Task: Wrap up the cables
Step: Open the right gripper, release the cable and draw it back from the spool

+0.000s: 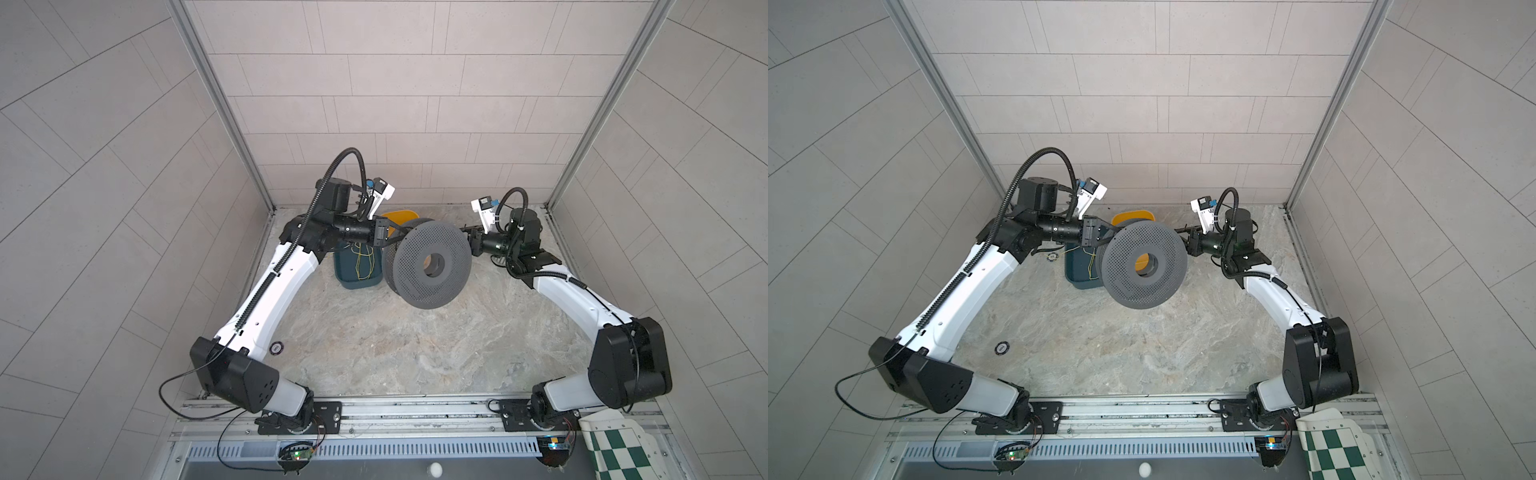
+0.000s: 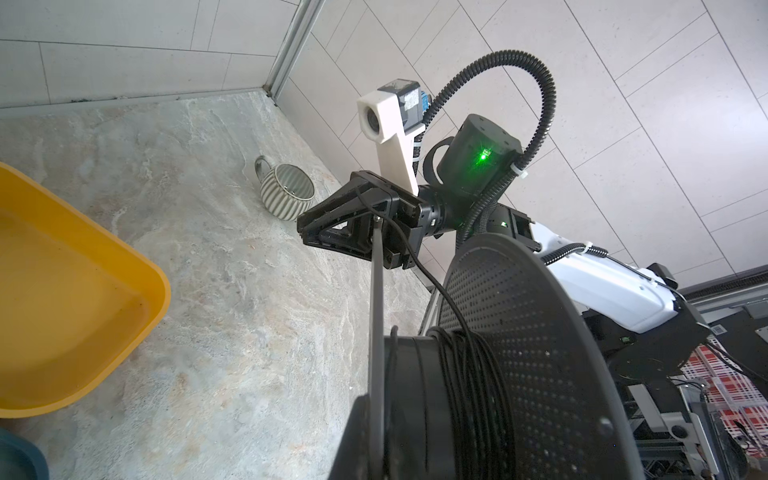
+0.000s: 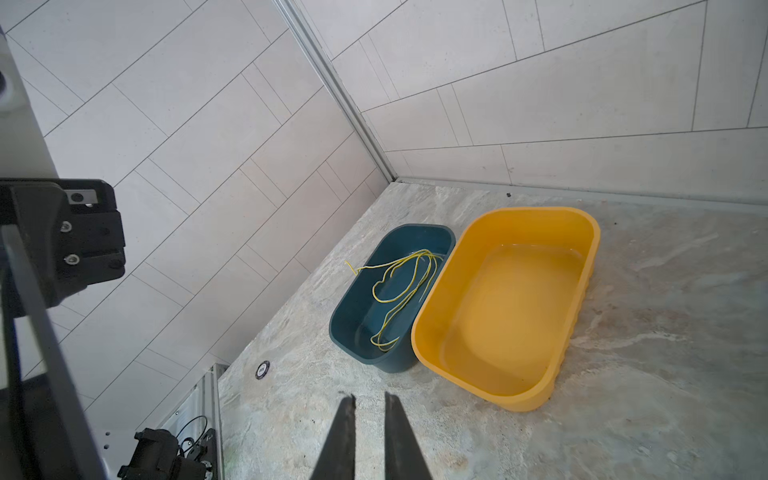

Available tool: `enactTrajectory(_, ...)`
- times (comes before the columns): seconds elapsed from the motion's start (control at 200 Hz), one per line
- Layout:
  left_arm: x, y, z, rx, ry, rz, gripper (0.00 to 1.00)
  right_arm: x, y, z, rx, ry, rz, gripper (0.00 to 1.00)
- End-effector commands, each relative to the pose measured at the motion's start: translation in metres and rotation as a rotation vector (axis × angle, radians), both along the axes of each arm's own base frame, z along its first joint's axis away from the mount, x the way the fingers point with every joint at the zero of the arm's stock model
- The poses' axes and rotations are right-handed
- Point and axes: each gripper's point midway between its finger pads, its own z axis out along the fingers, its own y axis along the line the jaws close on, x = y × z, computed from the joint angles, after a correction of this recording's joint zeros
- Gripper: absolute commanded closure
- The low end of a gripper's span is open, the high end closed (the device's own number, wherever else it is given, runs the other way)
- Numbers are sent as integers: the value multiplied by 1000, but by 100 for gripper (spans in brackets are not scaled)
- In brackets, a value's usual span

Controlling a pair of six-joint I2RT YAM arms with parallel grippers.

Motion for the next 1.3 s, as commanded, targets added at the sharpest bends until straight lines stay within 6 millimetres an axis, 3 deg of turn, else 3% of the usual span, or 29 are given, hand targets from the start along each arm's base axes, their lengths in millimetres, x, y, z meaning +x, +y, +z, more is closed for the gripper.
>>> enactTrajectory(0.0, -10, 0, 36, -82, -75, -37, 100, -1, -2, 14, 17, -34, -4, 83)
enactTrajectory(0.576, 1, 8, 31, -99, -12, 2, 100, -1, -44, 6, 64, 133, -203, 42)
enactTrajectory(0.786, 3, 8, 34, -120, -5, 1, 100, -8, -54, 23, 184, 145, -221, 26)
enactTrajectory(0.866, 5, 8, 37, -142, 3, -3, 100, -10, -56, 34, 261, 147, -223, 10)
enactTrajectory(0.956, 7, 7, 44, -183, 15, -6, 100, -13, -55, 45, 344, 163, -208, 2)
enactTrajectory(1.091, 11, 8, 49, -210, 27, -2, 100, -19, -61, 59, 445, 172, -235, 1)
enactTrajectory(1.296, 12, 10, 49, -214, 35, 7, 100, -24, -87, 37, 444, 283, -396, 4)
